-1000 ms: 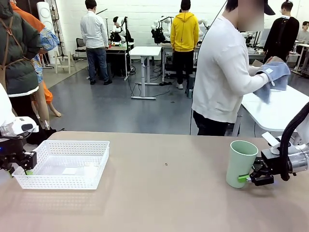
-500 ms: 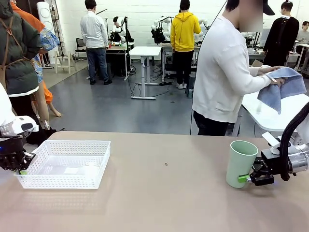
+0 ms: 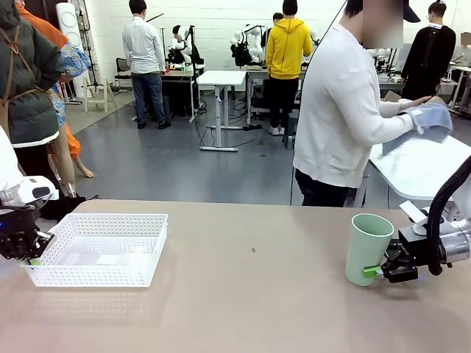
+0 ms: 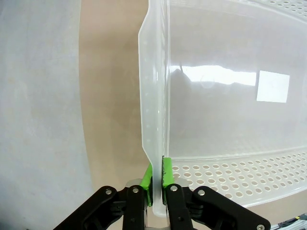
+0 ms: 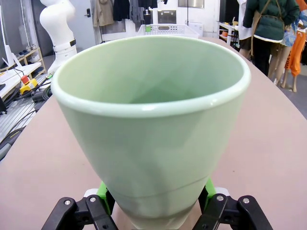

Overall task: Clean and organize the cups into the basket.
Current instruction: Pick up the Organizing basket and move it to the center of the table, then pick up the Reusable plastic cup from the right side of the table and place it inside the Organizing basket.

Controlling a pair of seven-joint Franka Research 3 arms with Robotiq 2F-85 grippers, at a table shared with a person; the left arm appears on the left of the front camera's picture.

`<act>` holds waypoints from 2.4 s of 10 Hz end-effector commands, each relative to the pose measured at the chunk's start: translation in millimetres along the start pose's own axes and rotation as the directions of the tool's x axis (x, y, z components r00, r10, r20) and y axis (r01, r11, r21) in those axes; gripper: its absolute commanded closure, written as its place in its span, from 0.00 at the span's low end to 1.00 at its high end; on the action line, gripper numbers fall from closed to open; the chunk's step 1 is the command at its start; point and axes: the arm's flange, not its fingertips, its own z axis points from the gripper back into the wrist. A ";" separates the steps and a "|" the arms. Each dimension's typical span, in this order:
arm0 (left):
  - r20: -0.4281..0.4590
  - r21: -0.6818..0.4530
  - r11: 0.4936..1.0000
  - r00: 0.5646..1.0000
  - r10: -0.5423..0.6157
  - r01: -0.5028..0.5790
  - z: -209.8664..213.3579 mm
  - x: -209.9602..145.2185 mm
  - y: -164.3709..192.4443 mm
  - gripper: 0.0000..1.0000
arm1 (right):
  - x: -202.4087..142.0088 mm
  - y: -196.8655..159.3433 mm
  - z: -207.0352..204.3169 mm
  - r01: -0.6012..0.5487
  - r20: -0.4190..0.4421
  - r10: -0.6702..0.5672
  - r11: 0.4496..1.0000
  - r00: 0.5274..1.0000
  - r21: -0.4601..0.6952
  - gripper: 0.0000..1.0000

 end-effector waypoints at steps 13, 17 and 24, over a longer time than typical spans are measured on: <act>0.007 0.101 0.993 0.998 -0.065 0.064 45.8 8.4 -193.2 1.00 | 232.2 36.6 103.6 0.155 0.030 -0.152 0.966 0.988 -0.209 0.79; 0.009 0.111 0.991 0.997 -0.082 0.081 49.8 3.7 -265.7 1.00 | 240.7 40.2 109.1 0.123 0.012 -0.124 0.967 0.992 -0.221 0.79; -0.010 0.059 0.989 0.991 -0.132 0.132 40.6 3.6 -344.4 1.00 | 240.7 40.2 109.1 0.123 0.012 -0.124 0.967 0.992 -0.221 0.79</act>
